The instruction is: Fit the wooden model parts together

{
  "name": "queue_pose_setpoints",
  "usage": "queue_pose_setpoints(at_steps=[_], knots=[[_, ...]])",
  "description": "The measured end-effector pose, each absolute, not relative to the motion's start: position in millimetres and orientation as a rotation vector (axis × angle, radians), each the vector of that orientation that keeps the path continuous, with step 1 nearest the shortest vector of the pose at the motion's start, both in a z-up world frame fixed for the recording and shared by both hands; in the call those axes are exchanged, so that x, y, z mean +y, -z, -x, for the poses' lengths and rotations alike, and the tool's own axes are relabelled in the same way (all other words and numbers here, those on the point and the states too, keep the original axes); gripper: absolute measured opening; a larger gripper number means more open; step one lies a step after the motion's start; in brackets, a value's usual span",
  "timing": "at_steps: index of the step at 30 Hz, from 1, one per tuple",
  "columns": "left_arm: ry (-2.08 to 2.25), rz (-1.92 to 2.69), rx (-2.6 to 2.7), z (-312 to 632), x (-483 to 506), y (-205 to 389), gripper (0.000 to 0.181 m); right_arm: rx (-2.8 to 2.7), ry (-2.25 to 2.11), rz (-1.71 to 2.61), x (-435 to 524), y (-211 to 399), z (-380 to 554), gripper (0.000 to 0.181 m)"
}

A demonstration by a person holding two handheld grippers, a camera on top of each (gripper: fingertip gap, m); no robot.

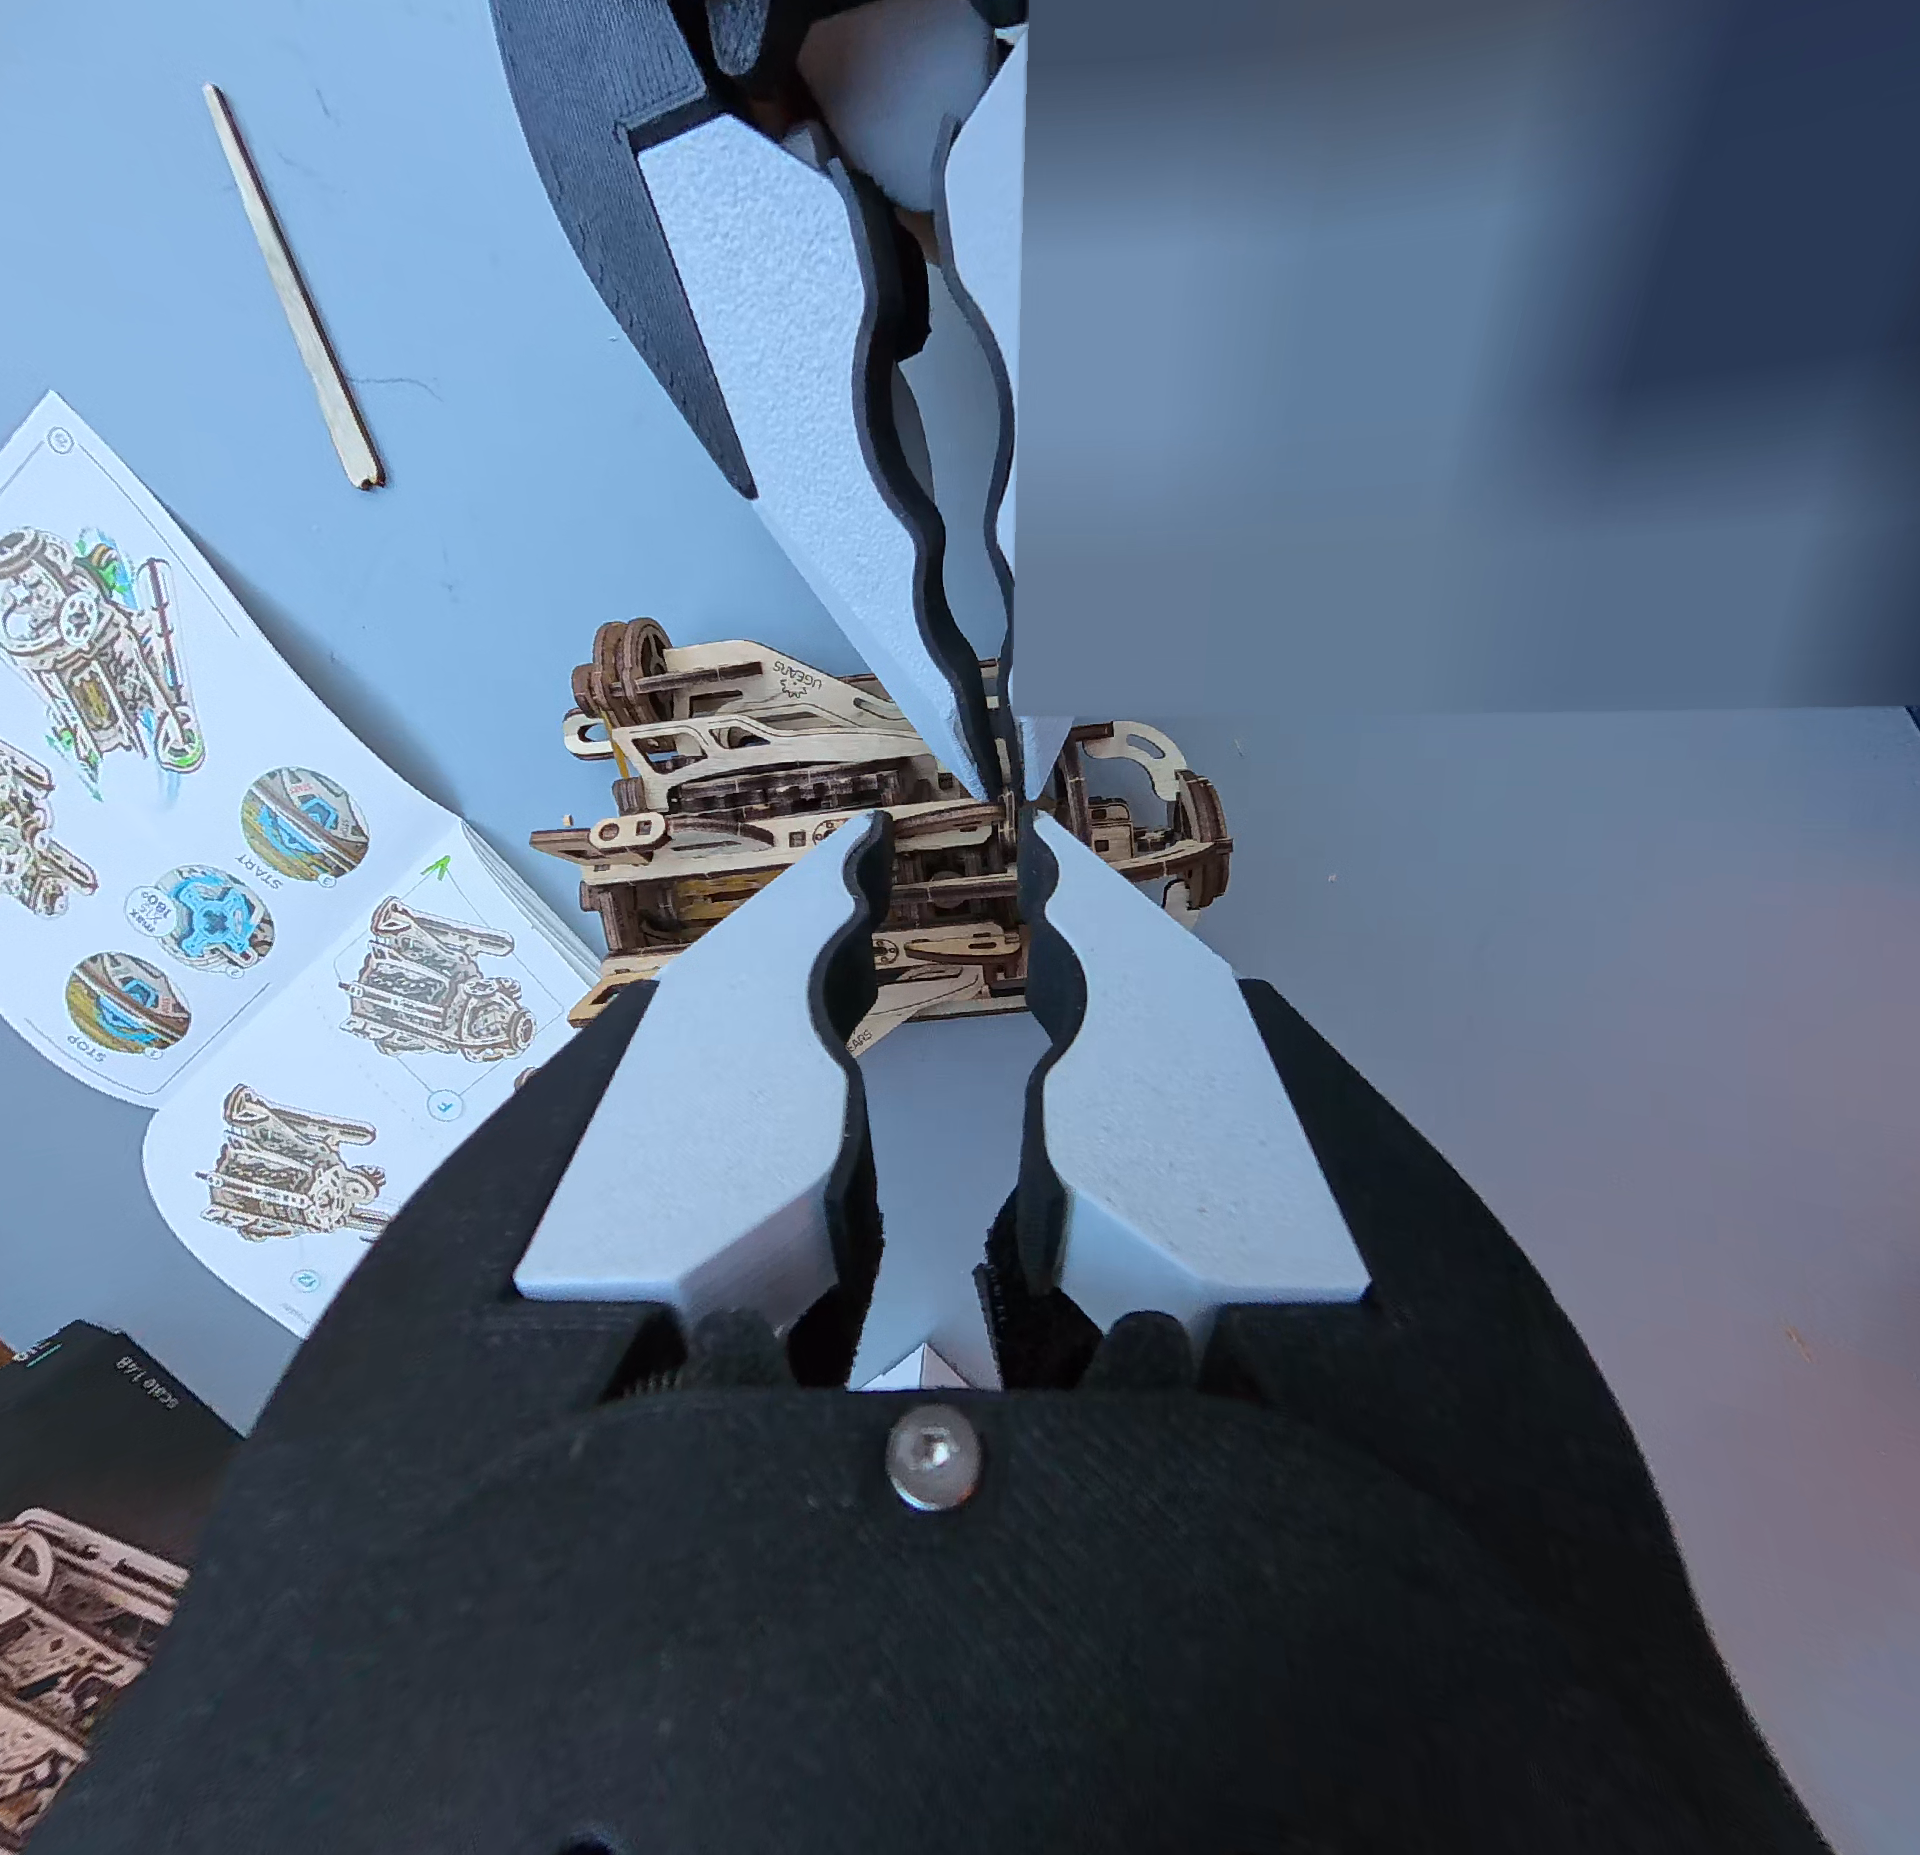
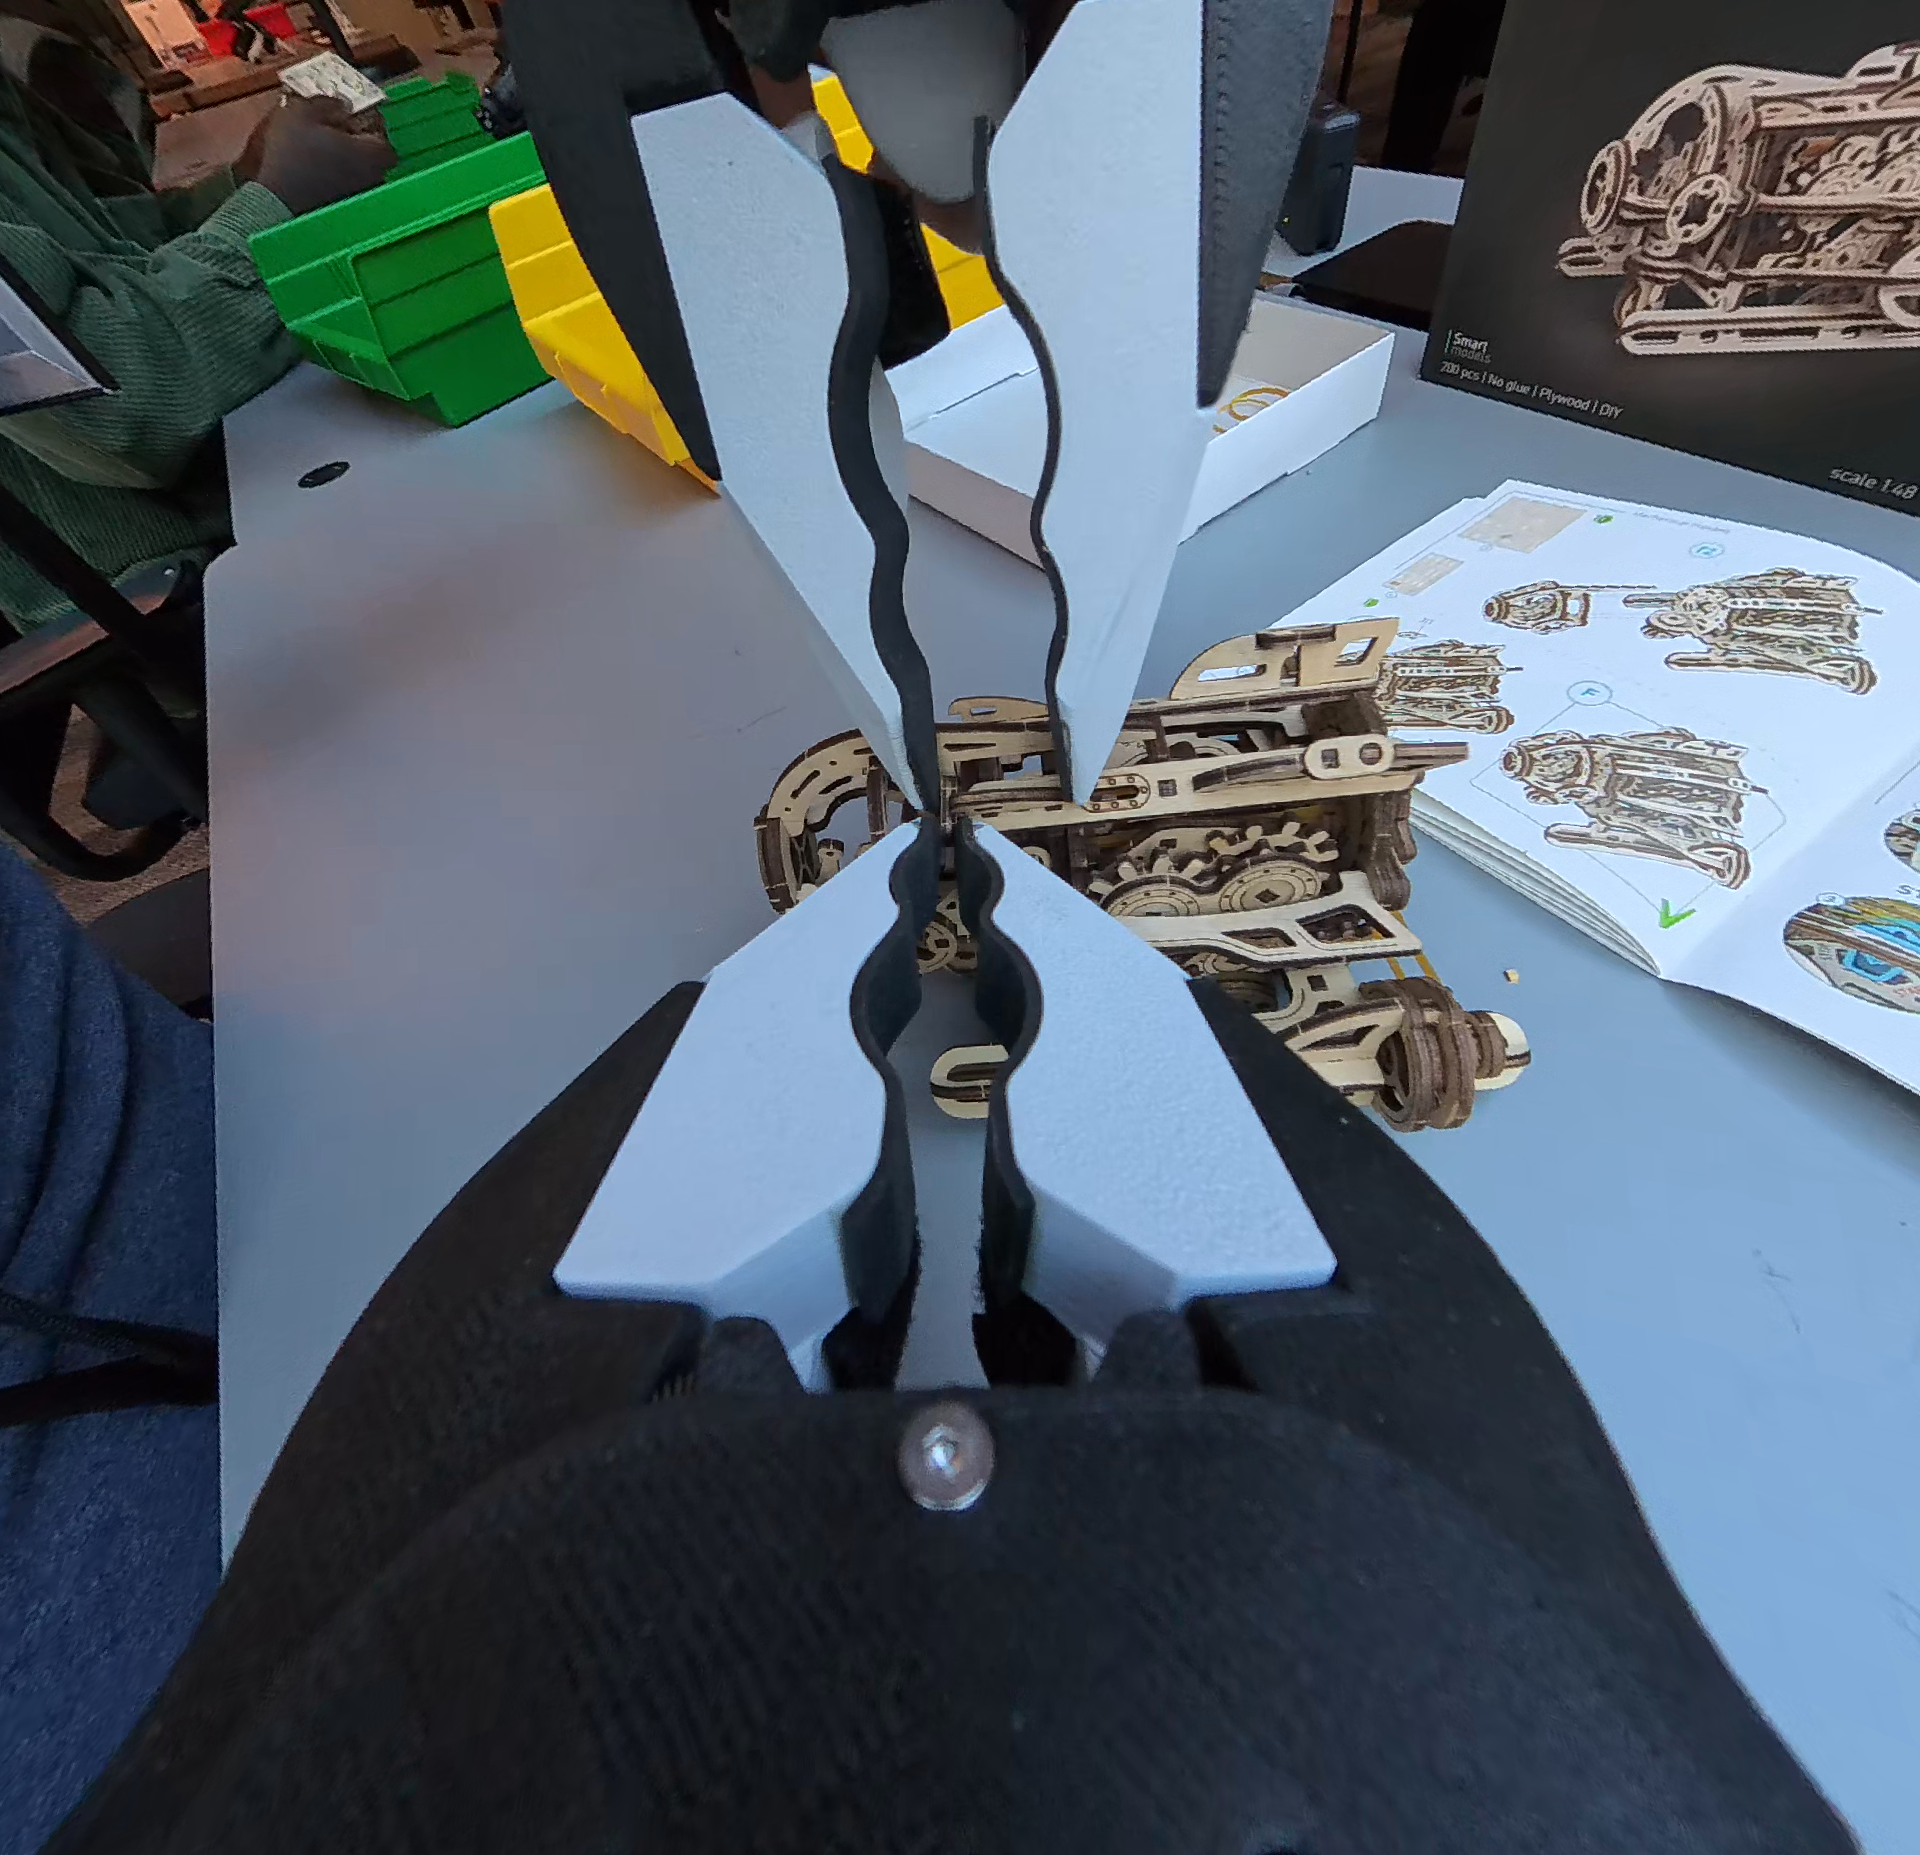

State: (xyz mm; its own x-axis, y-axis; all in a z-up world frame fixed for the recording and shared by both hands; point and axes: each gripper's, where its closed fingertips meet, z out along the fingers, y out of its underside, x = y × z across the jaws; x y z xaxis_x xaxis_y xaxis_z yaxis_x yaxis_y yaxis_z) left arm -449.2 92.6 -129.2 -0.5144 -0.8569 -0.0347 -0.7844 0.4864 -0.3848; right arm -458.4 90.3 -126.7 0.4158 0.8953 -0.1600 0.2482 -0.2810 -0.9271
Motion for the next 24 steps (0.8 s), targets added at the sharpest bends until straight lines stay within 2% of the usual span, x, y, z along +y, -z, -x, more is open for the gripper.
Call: queue_pose_setpoints(at_steps=[24], knots=[[0.431, 1.439, 2.448, 448.4, 93.0, 129.8, 0.022, -0.988, -0.939, 1.757, 90.0, 126.7, 458.2, 0.001]])
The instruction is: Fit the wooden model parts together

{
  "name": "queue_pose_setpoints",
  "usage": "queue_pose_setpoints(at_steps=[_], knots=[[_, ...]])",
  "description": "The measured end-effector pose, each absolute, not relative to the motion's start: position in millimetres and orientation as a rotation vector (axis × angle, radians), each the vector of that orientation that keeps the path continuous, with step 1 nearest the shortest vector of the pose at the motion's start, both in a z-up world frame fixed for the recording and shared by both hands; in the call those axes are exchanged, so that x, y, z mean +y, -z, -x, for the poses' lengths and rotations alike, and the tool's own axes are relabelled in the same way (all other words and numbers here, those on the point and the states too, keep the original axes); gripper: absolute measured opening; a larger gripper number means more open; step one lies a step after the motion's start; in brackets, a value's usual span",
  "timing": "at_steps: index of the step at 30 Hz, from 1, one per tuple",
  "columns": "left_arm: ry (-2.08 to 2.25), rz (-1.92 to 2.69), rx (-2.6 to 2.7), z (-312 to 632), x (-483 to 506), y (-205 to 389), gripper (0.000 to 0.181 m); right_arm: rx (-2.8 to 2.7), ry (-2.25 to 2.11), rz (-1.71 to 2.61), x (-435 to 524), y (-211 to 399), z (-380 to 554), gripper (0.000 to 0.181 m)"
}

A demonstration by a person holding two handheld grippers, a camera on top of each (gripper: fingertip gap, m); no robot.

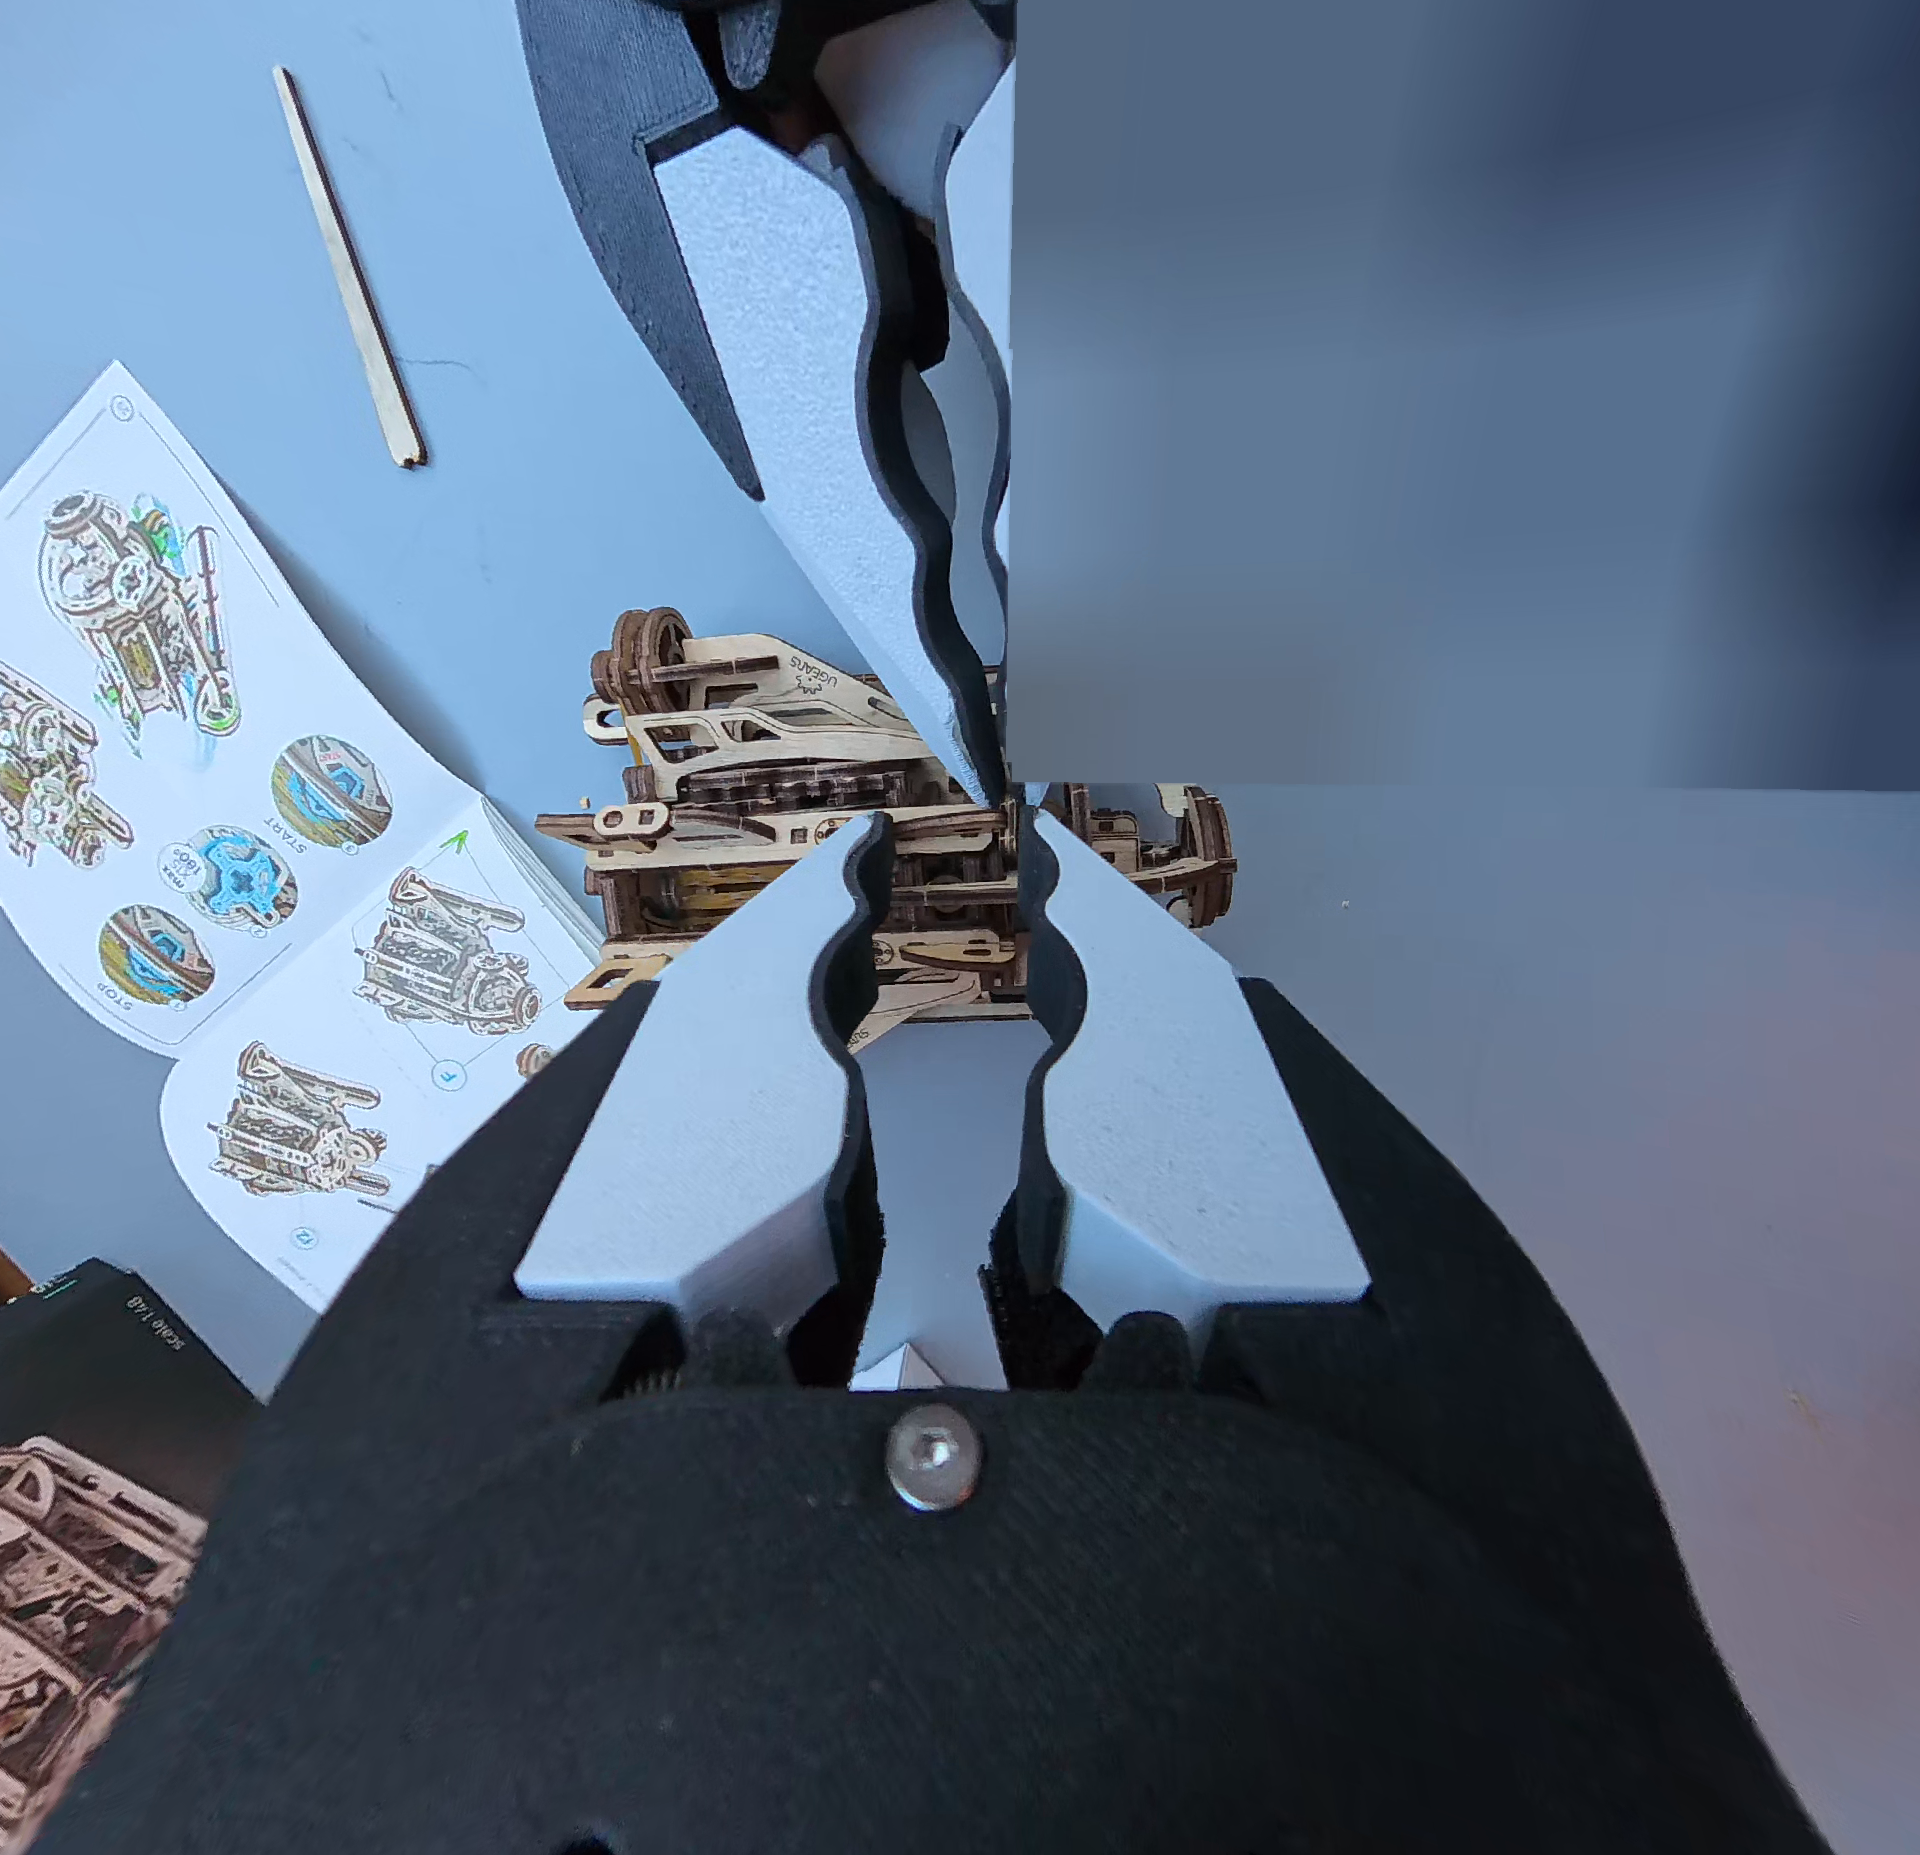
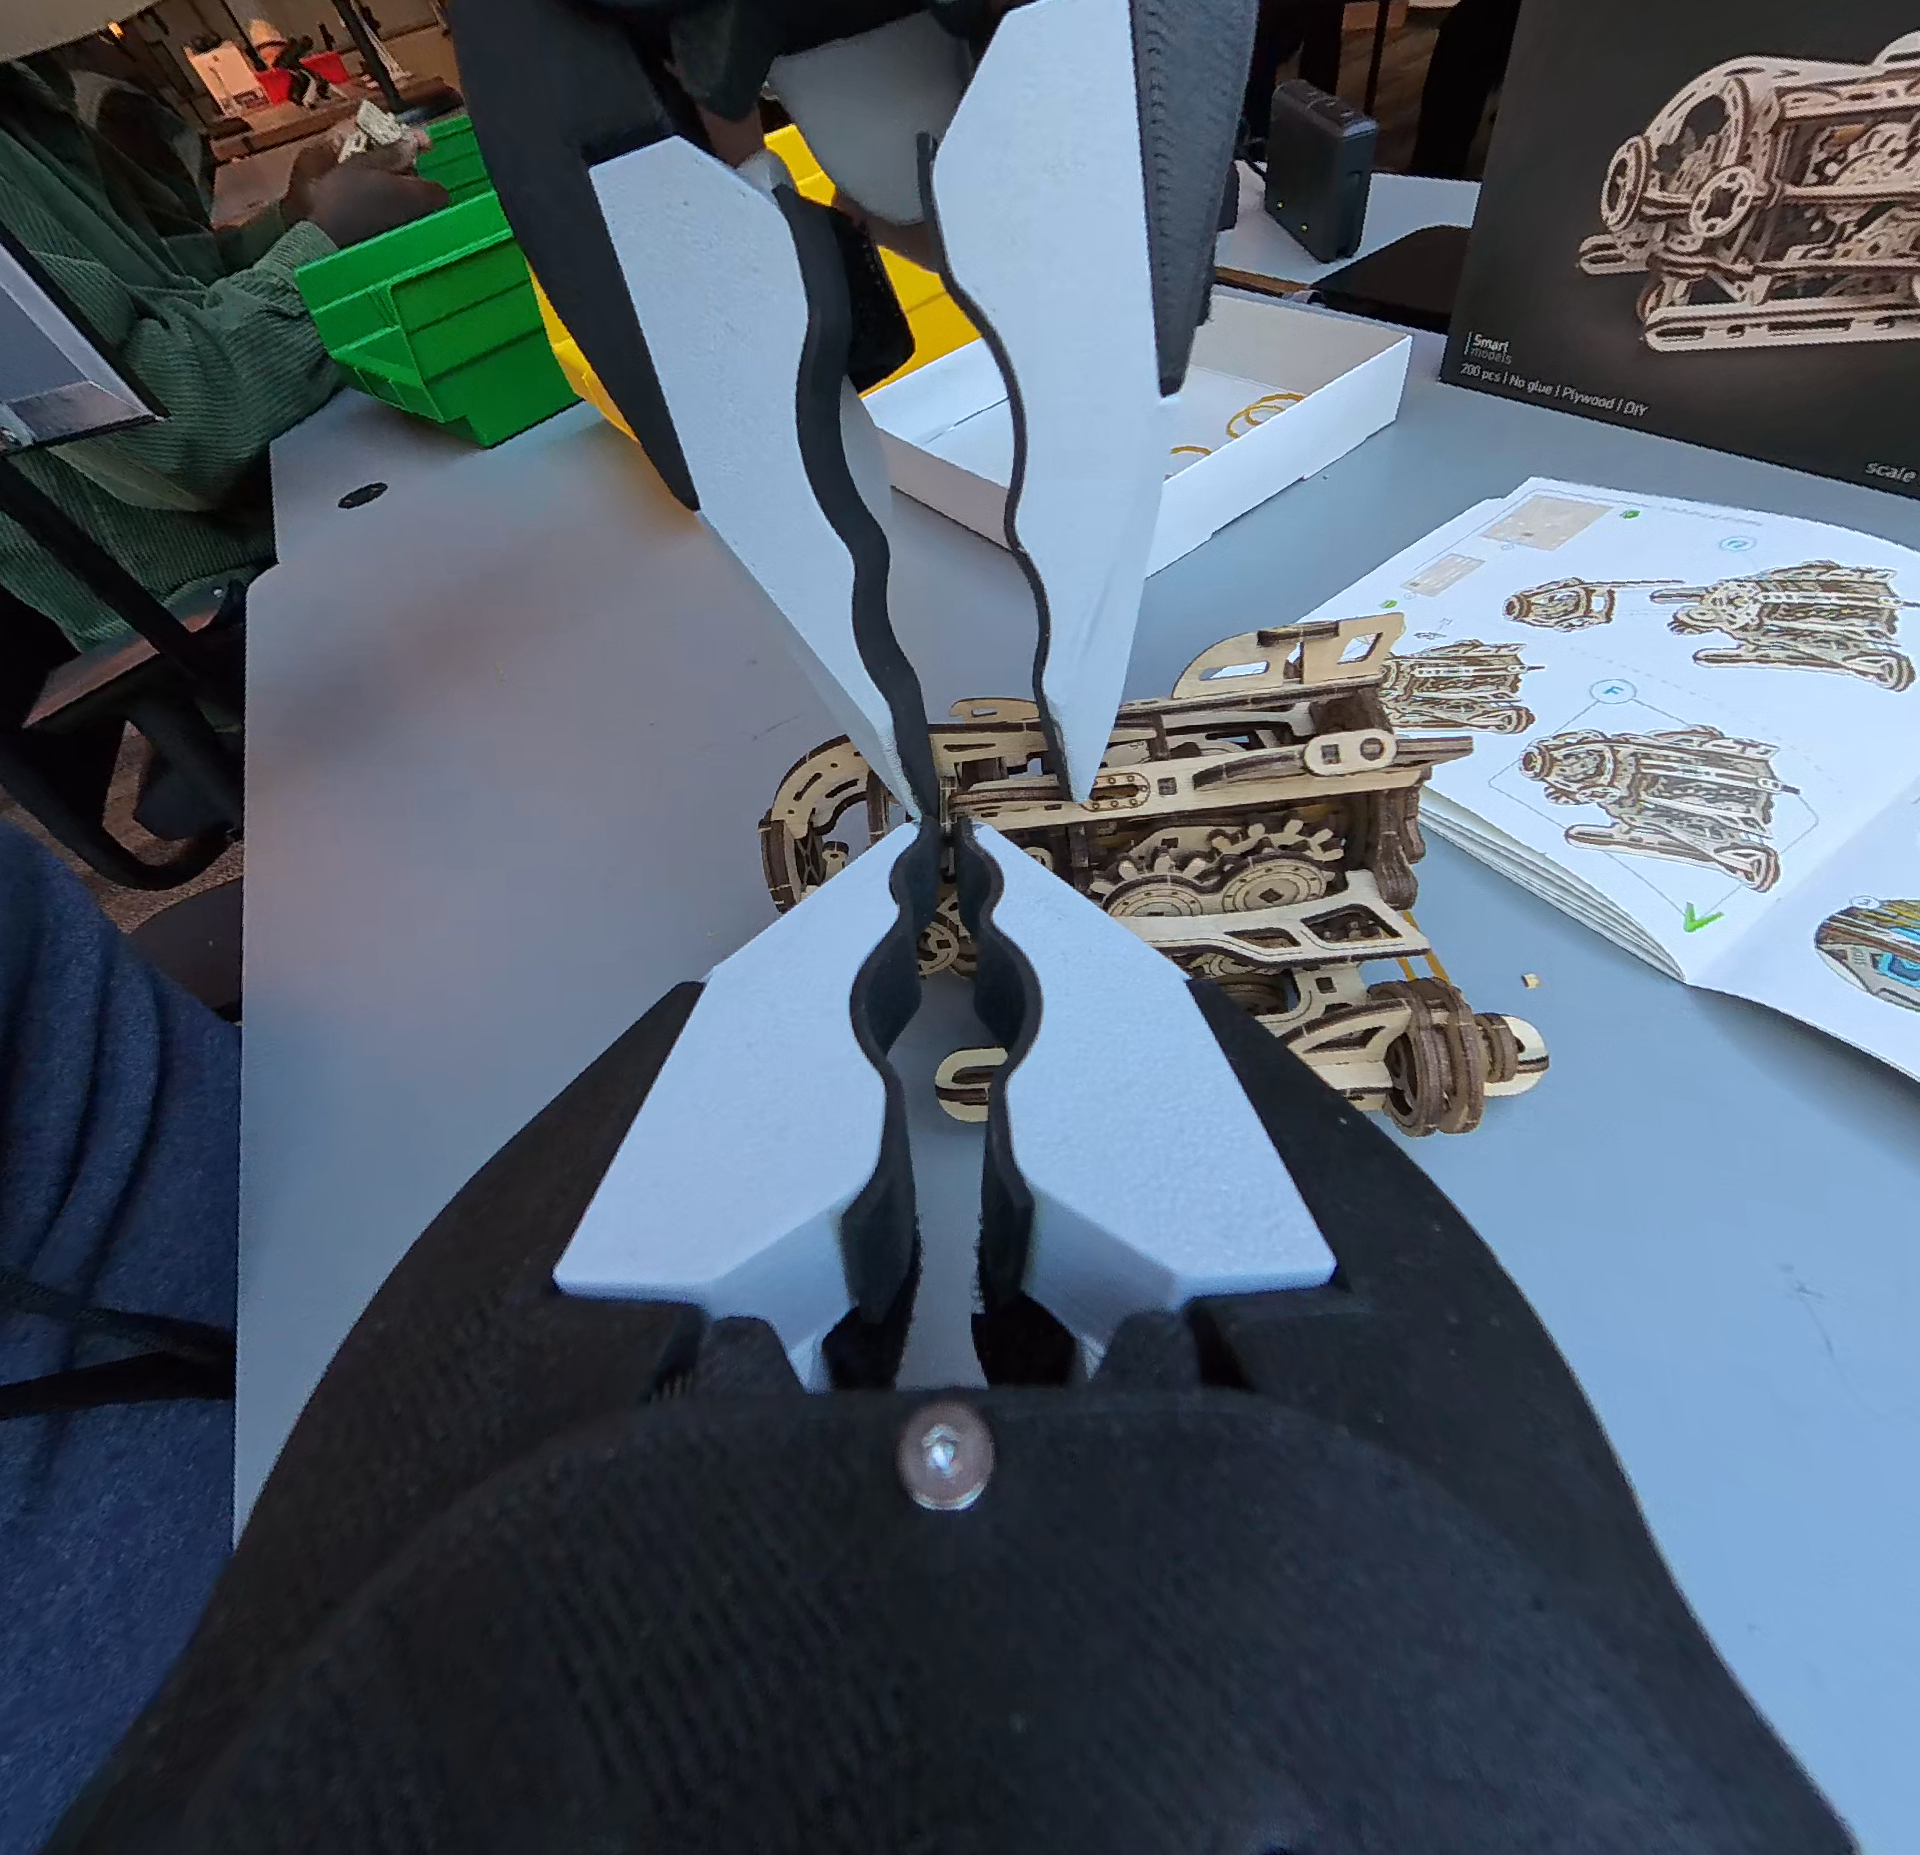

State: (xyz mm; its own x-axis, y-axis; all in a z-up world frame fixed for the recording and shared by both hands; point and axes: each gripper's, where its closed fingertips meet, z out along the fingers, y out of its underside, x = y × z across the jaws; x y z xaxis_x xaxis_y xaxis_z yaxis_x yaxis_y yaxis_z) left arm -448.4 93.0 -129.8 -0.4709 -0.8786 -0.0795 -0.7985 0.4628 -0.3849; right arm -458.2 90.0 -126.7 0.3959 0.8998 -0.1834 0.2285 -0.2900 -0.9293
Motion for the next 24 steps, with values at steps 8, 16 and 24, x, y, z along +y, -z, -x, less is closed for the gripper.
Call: queue_pose_setpoints(at_steps=[8, 16, 24], knots=[[0.448, 1.457, 2.421, 448.5, 93.0, 130.1, 0.021, -0.998, -0.935, 1.753, 89.7, 126.9, 458.3, 0.001], [0.465, 1.478, 2.404, 448.4, 93.2, 130.1, 0.021, -1.000, -0.934, 1.752, 89.7, 127.1, 458.4, 0.001], [0.474, 1.477, 2.389, 448.1, 93.0, 129.9, 0.021, -1.008, -0.919, 1.737, 89.5, 126.8, 457.7, 0.001]])
